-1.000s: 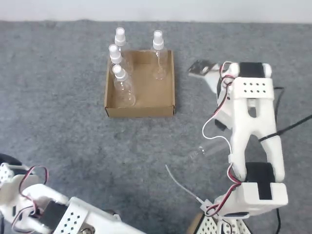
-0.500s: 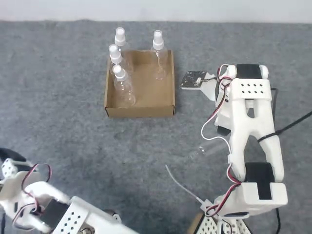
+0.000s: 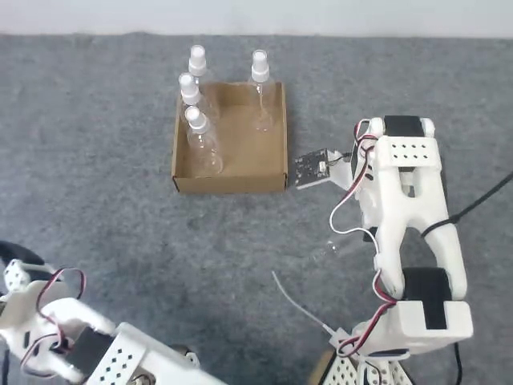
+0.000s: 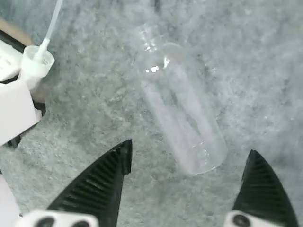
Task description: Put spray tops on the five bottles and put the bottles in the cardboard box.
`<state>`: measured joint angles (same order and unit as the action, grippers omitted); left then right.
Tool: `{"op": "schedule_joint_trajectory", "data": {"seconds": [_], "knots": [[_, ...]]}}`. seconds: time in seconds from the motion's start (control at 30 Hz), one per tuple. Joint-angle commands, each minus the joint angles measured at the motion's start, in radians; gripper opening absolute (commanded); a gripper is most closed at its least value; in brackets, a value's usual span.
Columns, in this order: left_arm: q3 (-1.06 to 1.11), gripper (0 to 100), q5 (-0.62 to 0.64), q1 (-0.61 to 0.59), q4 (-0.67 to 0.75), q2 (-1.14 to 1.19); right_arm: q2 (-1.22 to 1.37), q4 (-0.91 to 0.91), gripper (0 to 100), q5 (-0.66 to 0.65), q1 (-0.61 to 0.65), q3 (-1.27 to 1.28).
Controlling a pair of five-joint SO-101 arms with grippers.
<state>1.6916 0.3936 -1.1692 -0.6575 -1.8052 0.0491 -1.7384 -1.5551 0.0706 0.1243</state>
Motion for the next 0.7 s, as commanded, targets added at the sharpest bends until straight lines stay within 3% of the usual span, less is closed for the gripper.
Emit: {"op": "schedule_joint_trajectory", "data": {"seconds": [0.0, 0.33, 0.67], "knots": [[-0.005, 21, -0.006, 0.006, 0.003, 0.006, -0.062, 0.064, 31.8, -0.021, 0.036, 0.051], [-0.005, 21, -0.006, 0.006, 0.003, 0.006, -0.062, 0.300, 31.8, 0.017, 0.145, 0.250], [-0.005, 21, -0.006, 0.008, 0.003, 0.006, -0.061, 0.450, 31.8, 0.025, 0.156, 0.374]]}}
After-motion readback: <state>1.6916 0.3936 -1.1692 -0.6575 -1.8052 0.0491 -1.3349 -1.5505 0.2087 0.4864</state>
